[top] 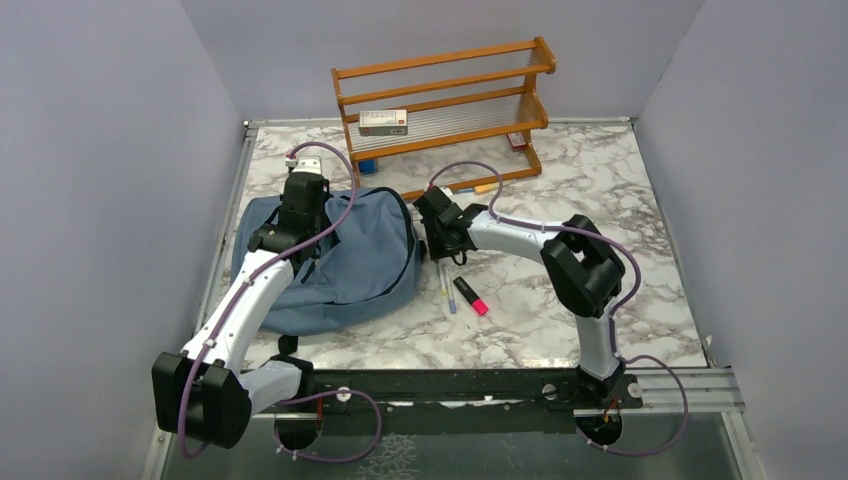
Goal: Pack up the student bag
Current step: Pick up the stationery from the center of the board.
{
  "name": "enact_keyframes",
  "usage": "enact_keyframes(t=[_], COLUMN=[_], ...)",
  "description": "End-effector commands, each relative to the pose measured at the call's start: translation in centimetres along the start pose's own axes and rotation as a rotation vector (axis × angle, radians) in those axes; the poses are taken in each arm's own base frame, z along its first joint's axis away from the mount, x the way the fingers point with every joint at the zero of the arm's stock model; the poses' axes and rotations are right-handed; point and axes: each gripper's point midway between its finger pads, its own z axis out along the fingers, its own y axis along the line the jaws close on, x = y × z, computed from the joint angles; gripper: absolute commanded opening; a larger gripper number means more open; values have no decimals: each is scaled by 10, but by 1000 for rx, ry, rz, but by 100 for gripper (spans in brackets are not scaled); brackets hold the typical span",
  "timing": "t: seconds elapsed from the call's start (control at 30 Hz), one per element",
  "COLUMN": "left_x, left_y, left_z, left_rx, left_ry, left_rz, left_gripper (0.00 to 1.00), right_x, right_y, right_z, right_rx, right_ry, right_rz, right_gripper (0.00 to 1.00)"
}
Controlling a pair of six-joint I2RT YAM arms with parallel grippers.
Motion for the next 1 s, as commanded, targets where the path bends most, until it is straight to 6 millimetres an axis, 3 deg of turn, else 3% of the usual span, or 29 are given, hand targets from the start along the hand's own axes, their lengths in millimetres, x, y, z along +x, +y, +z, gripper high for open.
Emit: enact_keyframes(t=[0.0,0.17,0.27,0.4,0.6,0.7,0.83,0.97], left_x=[-4,-2,-3,-4,-3,-5,-12,-14], left_y=[-2,-4,-6,-6,-8,-8,-6,-6], left_z=[1,3,3,1,0,-2,-9,-12], left_rx=[14,23,31,36,52,54,56,63], left_ry=[-19,-12,-12,-19,-18,-24,-67,-75], left_rz=[-14,-16,-16,-17,-17,-28,-47,-41], left_gripper=[0,0,0,0,0,0,0,0], right_x=[23,17,3,-34,-92,-114,-137,-153], right_y=[-34,-25,-12,-13,-16,5,51,91], right_z=[9,1,-13,-47,-115,-145,-176,-185], right_rx=[154,95,-22,-124,-173,-324,-610,-826], right_ry=[76,47,30,-96,-344,-440,-479,-496], right_rz=[-66,-33,58,174,263,320,398,525], right_gripper=[20,10,7,3,1,1,1,1])
